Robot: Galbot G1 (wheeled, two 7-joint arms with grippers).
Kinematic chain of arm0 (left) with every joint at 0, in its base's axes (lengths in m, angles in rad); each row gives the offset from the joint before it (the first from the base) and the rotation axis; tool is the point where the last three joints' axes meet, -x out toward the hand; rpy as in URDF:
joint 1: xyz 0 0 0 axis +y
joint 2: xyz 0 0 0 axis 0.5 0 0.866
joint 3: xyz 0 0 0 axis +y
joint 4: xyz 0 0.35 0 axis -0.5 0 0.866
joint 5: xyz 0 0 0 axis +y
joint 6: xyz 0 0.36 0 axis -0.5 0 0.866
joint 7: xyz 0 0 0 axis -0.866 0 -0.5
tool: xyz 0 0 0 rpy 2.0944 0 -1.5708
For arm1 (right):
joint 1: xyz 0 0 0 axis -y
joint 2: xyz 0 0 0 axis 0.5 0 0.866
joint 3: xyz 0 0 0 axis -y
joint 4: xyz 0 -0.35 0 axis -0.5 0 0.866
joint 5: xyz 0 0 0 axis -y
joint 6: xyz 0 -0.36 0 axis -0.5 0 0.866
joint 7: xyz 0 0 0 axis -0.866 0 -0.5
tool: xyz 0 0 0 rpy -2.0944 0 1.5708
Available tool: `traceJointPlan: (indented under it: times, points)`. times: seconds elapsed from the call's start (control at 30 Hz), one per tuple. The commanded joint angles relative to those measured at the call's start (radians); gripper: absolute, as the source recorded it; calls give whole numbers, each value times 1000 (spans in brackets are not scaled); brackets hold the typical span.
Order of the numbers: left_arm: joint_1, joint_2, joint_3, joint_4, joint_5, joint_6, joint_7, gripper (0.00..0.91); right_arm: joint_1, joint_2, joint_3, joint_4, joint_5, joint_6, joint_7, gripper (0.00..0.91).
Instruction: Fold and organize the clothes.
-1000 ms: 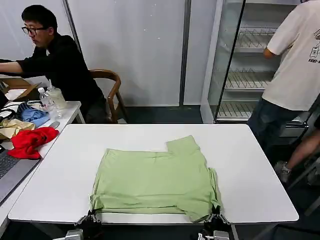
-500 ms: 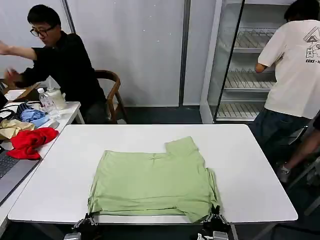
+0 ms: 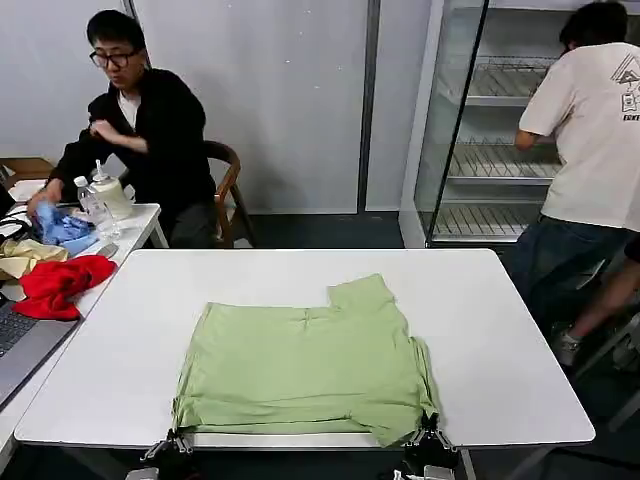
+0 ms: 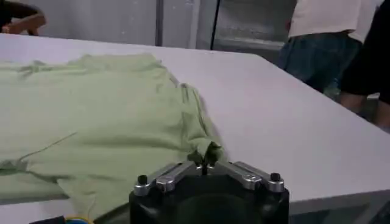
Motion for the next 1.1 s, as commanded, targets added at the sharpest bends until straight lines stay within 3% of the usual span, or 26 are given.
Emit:
traceJointPlan:
  times: [0.03, 0.43, 0.47, 0.5, 0.53, 0.57, 0.6, 0.63, 1.1]
  points:
    - [5, -3, 6, 6, 0, 2, -1, 30, -4, 2, -7, -7, 3, -2, -1, 0]
    - [1, -13, 15, 39, 3, -2, -1, 30, -6, -6, 0, -43, 5, 7, -5, 0]
    - [-3, -14, 16, 44, 3, -2, -1, 121, -3, -4, -1, -49, 5, 8, -6, 0]
    - [-6, -14, 17, 46, 3, -2, -1, 907, 0, -4, -1, -53, 6, 8, -5, 0]
    - [-13, -13, 17, 49, 2, 5, 0, 907, 4, -4, -3, -56, 7, 8, -4, 242]
    - [-15, -13, 16, 48, -1, 12, -5, 907, 6, -4, -3, -56, 7, 6, -3, 846]
    - [-21, -15, 15, 46, -7, 12, -4, 907, 9, -4, -3, -57, 7, 4, 2, 907]
    - [-22, -15, 14, 42, -13, 14, -3, 907, 14, -2, -2, -56, 9, -8, 25, 907]
    - [-20, -20, 0, 24, -19, 16, -5, 907, 22, -5, -1, -29, 9, -15, 21, 907]
